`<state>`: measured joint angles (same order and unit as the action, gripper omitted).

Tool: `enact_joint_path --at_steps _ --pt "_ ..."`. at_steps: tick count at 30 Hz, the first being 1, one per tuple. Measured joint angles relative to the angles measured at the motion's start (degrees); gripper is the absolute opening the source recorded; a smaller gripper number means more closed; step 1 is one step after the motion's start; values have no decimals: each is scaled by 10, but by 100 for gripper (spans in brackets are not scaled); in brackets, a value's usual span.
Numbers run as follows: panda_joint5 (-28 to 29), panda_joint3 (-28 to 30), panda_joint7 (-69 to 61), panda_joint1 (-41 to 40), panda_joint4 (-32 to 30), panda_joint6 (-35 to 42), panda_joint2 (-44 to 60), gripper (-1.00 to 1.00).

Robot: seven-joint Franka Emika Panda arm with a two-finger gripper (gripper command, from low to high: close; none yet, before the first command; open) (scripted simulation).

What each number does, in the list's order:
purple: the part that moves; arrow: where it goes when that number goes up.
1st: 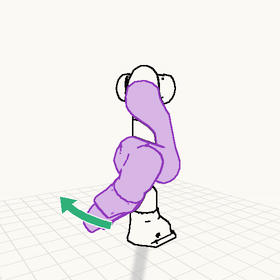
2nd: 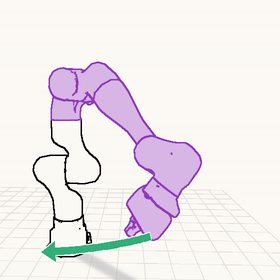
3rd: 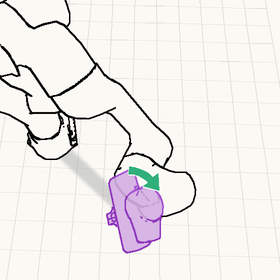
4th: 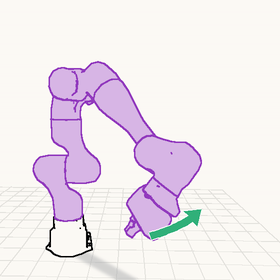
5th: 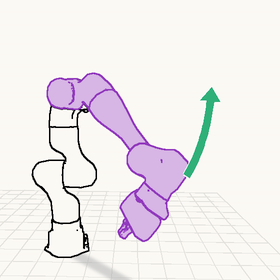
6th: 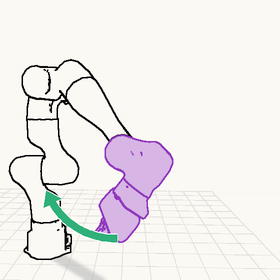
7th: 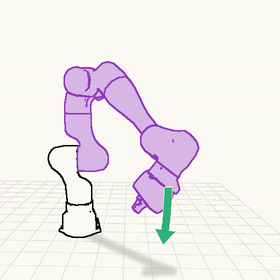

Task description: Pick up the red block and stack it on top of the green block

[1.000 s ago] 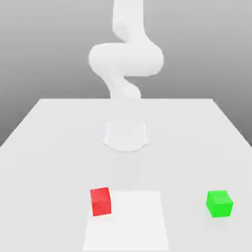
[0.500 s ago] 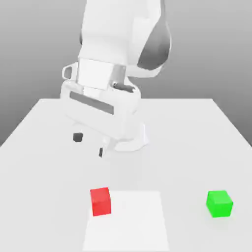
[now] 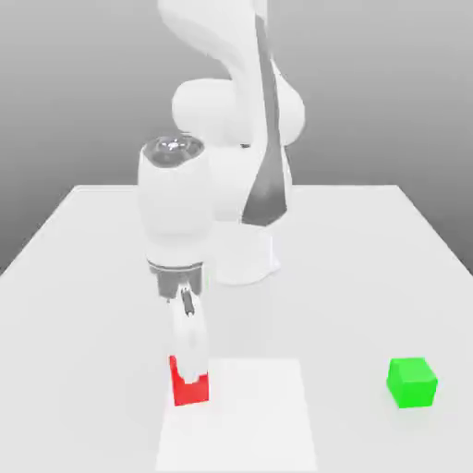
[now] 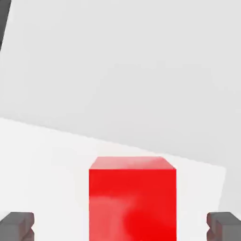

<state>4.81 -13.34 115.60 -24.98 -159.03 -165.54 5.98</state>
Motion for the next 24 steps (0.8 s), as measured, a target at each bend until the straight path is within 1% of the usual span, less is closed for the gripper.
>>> enact_joint_path --at_steps 6,7,14,16,20,24 --pt "62 50 44 35 7 -55 67 0" --pt "70 60 50 43 8 -63 77 -100" --pt "72 62 51 45 8 -66 79 -100" --pt "58 46 42 32 7 -52 62 -100" --pt "14 18 11 15 3 -17 19 -100" --pt "-23 5 -17 11 -4 17 -23 -100"
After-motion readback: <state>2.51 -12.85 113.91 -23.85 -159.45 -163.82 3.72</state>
